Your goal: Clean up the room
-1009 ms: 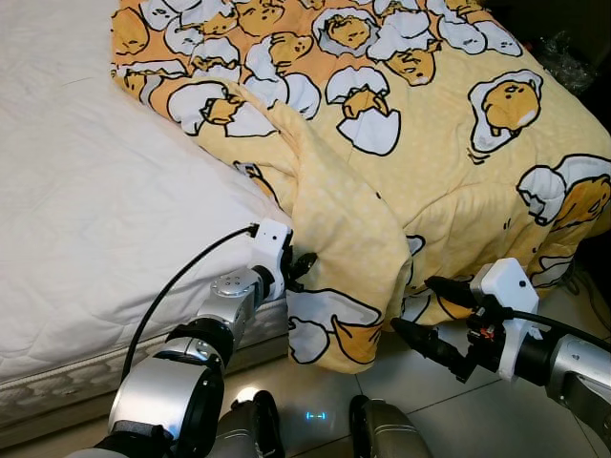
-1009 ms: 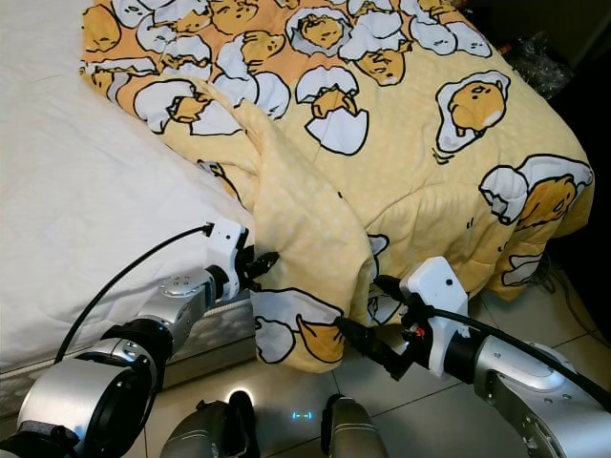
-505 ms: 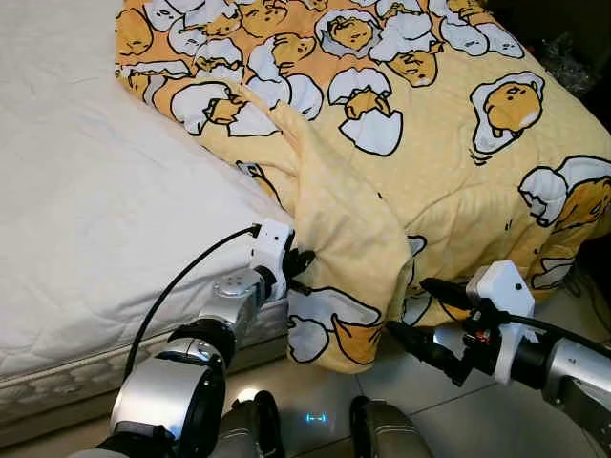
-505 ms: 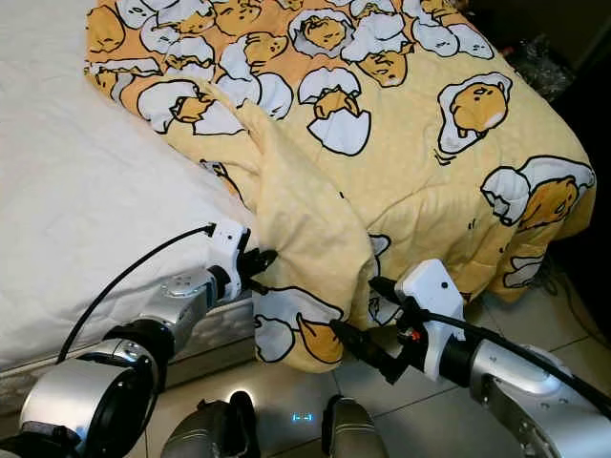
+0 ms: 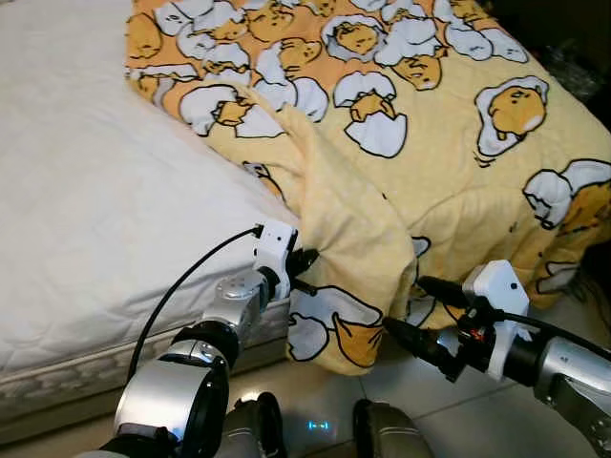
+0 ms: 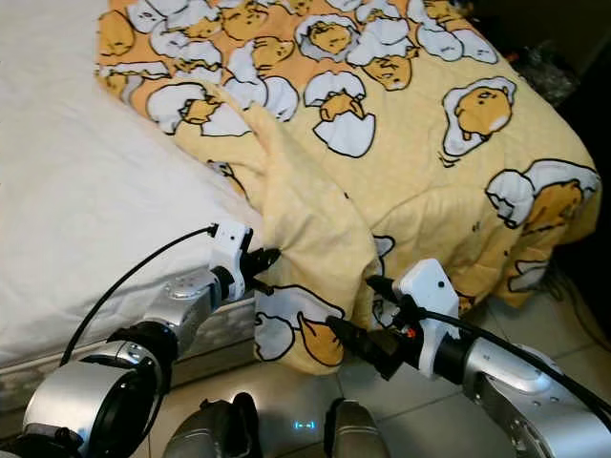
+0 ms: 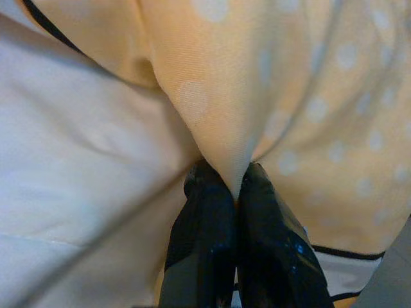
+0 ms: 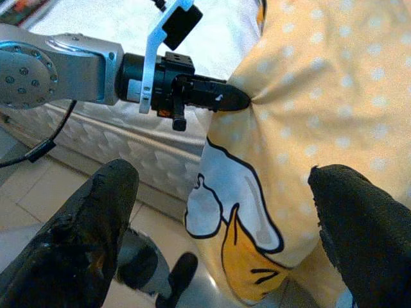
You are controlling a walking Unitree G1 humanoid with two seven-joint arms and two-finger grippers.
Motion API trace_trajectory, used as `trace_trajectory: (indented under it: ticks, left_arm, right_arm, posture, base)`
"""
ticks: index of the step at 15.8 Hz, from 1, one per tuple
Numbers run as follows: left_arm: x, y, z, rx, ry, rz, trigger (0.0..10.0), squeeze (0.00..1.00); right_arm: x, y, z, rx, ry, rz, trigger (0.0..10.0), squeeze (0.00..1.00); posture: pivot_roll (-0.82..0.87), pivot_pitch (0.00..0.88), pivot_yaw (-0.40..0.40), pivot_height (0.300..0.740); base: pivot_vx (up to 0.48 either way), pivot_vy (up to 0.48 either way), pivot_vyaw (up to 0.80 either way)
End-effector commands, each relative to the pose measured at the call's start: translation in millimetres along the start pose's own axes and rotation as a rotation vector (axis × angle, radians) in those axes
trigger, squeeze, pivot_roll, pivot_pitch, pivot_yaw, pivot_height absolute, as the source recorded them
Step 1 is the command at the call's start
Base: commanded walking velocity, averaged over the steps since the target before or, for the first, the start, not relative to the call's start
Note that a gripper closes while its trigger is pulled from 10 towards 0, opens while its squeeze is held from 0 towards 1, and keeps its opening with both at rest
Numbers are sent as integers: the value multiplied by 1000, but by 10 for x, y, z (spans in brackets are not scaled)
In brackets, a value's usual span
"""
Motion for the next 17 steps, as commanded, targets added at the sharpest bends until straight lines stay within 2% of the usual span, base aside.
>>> trace_trajectory:
  ticks: [1,3,4,6,8,9,13,14,15,17]
  left_arm:
    - [-26,55,-52,5,0,23,0,0]
    - [11,101,-64,-24,-12,89,0,0]
    - [9,155,-98,-3,-10,119,0,0]
    - [-20,379,-183,44,-33,173,0,0]
    - [-9,516,-200,65,-57,190,0,0]
    - [26,751,-205,77,-108,200,0,0]
    - [-47,1175,-81,47,-158,119,0,0]
    - [-59,1219,-76,53,-163,105,0,0]
    - [-134,1410,-78,101,-168,37,0,0]
    - [-301,1593,-23,136,-147,-73,0,0]
  right_arm:
    - [-50,-11,3,-4,-6,-6,10000,0]
    - [-83,-28,2,3,-7,-8,10000,0]
    - [-94,-41,11,5,-8,-4,10000,0]
    - [-101,-105,17,10,-10,16,10000,0]
    - [-110,-143,17,15,-10,26,10000,0]
    - [-138,-205,-11,31,-12,31,10000,0]
    - [-219,-240,-19,40,3,16,10000,0]
    - [-225,-242,-17,39,5,13,10000,0]
    - [-262,-249,-5,44,21,-12,10000,0]
    - [-316,-262,12,51,40,-49,10000,0]
  posture:
    - [-249,151,91,740]
    - [-238,141,91,740]
    - [-207,109,95,740]
    - [-184,82,103,740]
    - [-166,66,104,740]
    - [-140,37,111,740]
    - [-123,6,121,740]
    - [-123,6,121,740]
    - [-110,7,116,740]
    - [-100,12,104,740]
  base:
    - [0,0,0]
    - [0,0,0]
    - [0,0,0]
    - [0,0,0]
    - [0,0,0]
    - [0,0,0]
    - [0,0,0]
    - [0,0,0]
    - [0,0,0]
    - [0,0,0]
Point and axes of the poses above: a point about 5 cm out from each wrist's last joint towards the gripper, its own y axis pointing back from the gripper into the wrist, its own x axis along the axis of the wrist's last joint, z = x × y, the point moved 1 cm from there along -y, pointing out of the wrist towards the gripper, and after that the axes turned 15 degrees about -y, right-handed, at the moved point
